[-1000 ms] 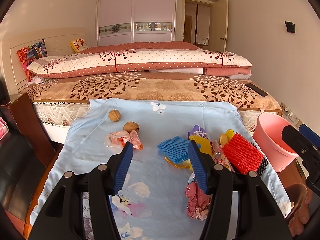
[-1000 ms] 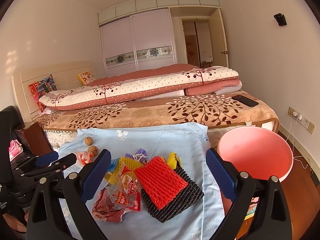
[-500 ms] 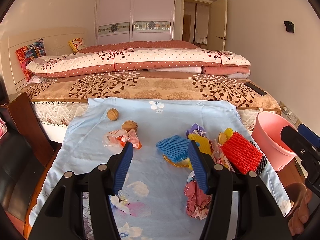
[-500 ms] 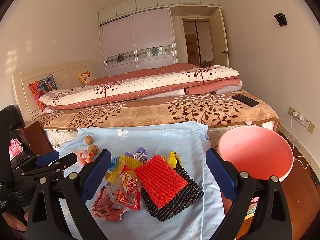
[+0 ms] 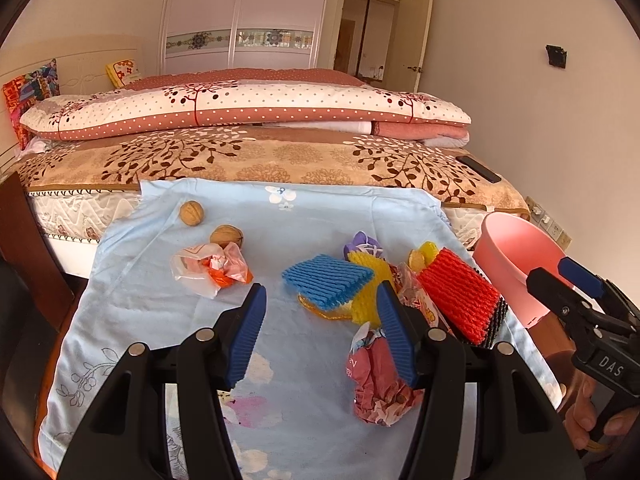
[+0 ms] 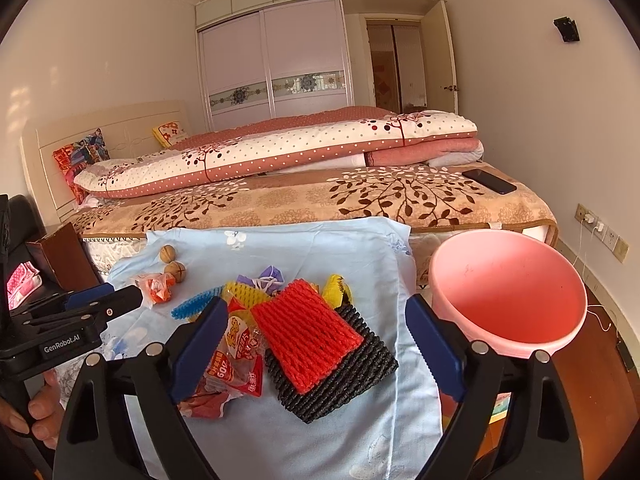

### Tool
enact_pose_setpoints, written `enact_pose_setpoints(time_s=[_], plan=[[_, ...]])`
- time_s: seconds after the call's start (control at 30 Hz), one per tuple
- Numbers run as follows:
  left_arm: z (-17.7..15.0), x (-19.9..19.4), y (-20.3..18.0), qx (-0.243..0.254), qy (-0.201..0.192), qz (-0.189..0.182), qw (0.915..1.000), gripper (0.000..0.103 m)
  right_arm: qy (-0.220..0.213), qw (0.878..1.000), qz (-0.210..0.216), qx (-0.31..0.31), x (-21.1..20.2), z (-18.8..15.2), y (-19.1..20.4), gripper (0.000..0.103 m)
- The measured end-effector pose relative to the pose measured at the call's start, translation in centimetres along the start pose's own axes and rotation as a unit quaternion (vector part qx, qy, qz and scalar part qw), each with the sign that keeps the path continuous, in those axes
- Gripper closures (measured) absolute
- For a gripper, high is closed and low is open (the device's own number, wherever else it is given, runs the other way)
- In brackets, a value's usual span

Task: Collect trash
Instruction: 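Grasp the blue foam net with the left tool while the right tool grasps the snack bag and red net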

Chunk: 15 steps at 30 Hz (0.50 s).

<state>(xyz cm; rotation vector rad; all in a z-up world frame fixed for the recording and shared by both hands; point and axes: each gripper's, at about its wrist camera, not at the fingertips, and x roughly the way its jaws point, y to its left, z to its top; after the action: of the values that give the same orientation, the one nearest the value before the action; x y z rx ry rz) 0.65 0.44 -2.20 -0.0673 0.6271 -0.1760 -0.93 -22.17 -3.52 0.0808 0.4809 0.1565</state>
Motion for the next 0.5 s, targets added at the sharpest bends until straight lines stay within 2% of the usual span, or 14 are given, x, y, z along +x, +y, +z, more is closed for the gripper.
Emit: enact_pose_setpoints(time_s=[0.27, 0.33, 0.5], plan=[[0.1, 2.9, -0.7, 0.026, 0.028, -0.006, 0.9993, 0.045, 0.027, 0.999, 0.028, 0.003, 1.2, -0.3, -0.5, 0.025], [0.3, 3.6, -0.7, 0.027, 0.033, -0.012, 0.9990, 0.045, 0.041, 0.998, 0.054, 0.010, 1.6, -0.2, -0.6, 0.029], [0.7, 4.1, -0.9, 0.034, 0.028, -0.017, 0.9989, 0.045, 0.068, 0.989, 0.133, -0.002, 2.1, -0.3, 1.0, 0.031]])
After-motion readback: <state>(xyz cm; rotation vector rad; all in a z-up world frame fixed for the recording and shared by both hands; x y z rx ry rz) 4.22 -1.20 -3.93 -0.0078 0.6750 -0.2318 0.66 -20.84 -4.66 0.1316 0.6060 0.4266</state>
